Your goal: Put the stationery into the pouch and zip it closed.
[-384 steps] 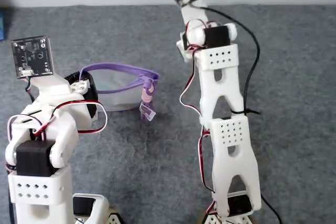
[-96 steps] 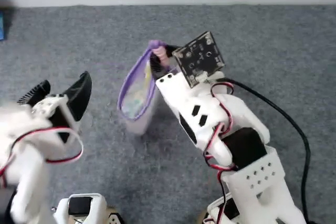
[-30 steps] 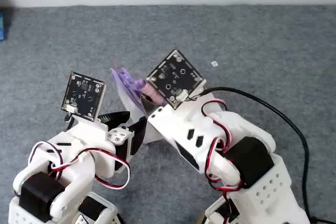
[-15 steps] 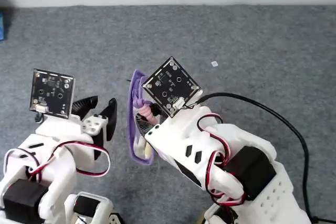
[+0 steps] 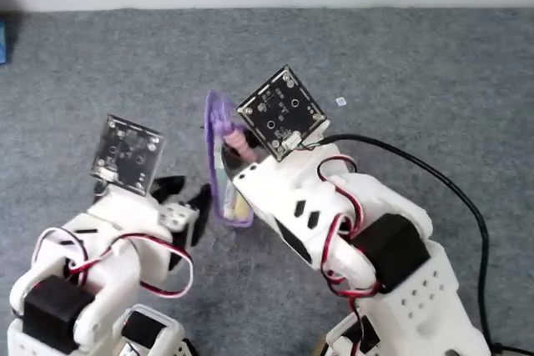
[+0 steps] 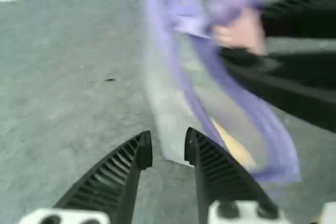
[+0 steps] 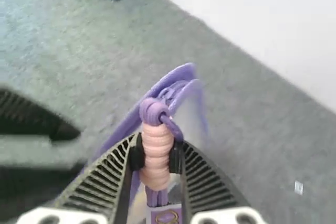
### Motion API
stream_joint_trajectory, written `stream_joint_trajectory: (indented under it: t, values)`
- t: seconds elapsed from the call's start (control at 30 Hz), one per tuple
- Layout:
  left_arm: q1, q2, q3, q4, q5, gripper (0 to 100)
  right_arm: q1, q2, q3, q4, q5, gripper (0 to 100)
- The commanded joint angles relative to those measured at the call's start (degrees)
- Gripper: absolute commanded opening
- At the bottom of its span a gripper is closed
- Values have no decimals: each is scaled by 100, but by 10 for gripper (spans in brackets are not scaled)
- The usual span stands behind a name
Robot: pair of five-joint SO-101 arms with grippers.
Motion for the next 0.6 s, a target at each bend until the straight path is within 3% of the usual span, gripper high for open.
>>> stream_joint_trajectory:
  t: [0.0, 0.27, 0.47, 0.57]
  values:
    - [475, -18, -22, -316, 554, 123, 40, 84, -88, -602, 97, 7]
    - [563, 44, 171, -1222, 633, 123, 13, 92, -88, -1305, 510, 7]
    - [545, 35, 875, -1679, 651, 126, -163, 31, -114, -611, 624, 7]
    - [527, 35, 945, -1776, 651, 126, -303, 75, -422, 92, 290, 7]
